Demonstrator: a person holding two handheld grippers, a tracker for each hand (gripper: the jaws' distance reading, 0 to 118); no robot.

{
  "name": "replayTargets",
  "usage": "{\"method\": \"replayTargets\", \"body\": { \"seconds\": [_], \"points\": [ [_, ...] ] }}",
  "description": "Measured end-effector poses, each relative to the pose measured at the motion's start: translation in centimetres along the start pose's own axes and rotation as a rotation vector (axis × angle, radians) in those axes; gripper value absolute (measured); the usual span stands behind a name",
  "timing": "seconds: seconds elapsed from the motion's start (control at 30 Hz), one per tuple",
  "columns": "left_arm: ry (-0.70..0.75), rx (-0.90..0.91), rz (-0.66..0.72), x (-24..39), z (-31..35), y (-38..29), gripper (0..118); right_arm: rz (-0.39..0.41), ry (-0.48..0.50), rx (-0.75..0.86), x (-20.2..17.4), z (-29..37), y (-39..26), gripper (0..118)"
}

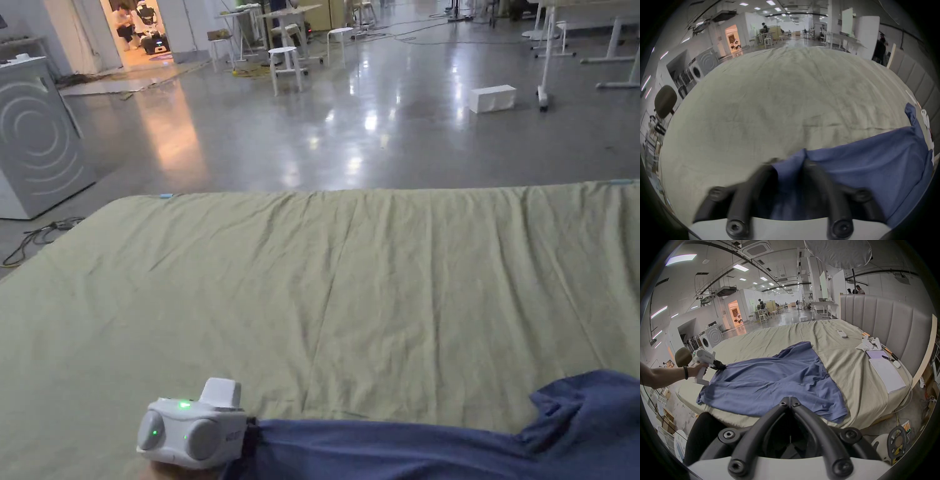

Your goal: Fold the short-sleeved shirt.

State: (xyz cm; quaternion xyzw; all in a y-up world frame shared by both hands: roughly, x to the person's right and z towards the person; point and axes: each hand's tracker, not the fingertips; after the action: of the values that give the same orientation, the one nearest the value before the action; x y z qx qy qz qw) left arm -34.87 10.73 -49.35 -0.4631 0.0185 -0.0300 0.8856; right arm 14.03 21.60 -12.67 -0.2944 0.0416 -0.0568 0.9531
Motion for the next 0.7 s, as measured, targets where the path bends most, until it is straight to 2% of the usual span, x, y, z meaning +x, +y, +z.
{"method": "replayTargets", "body": {
  "seconds": [0.07, 0.17, 0.23, 0.27, 0.3, 0.37, 0.4, 0.47, 0.63, 0.7],
  "points": [
    [0.038, -0.024, -0.074, 1.5, -0.7, 0.0, 8, -0.017, 0.025, -0.003, 0.5, -0.8, 0.7, 0],
    [0.050, -0.085, -0.119, 2.0, -2.4, 0.1, 8, 0.062, 0.047, 0.012, 1.4, -3.6, 3.3, 0],
    [0.057, -0.092, -0.123, 1.7, -2.5, 0.7, 8, 0.079, 0.041, 0.023, 2.2, -6.4, 5.7, 1],
    [0.049, -0.104, -0.121, 1.5, -2.6, 0.9, 8, 0.072, 0.046, 0.036, 3.0, -8.5, 7.0, 13],
    [0.038, -0.114, -0.134, 1.3, -2.5, 1.1, 8, 0.061, 0.060, 0.050, 3.8, -10.4, 8.1, 33],
    [0.018, -0.129, -0.158, 0.8, -2.5, 1.4, 8, 0.036, 0.066, 0.036, 5.5, -15.6, 10.4, 87],
    [0.011, -0.132, -0.125, 0.5, -2.5, 1.6, 8, 0.019, 0.050, 0.013, 6.5, -18.4, 11.4, 96],
    [-0.002, -0.147, -0.111, 0.9, -2.0, 1.7, 8, 0.036, 0.000, 0.006, 7.9, -22.8, 13.2, 96],
    [-0.014, -0.257, -0.133, 1.4, -2.2, 3.5, 8, 0.057, -0.049, -0.252, 11.1, -34.3, 16.1, 96],
    [-0.017, -0.280, -0.132, 1.3, -2.3, 4.0, 8, 0.072, -0.097, -0.292, 11.5, -36.9, 16.3, 91]
  ]
}}
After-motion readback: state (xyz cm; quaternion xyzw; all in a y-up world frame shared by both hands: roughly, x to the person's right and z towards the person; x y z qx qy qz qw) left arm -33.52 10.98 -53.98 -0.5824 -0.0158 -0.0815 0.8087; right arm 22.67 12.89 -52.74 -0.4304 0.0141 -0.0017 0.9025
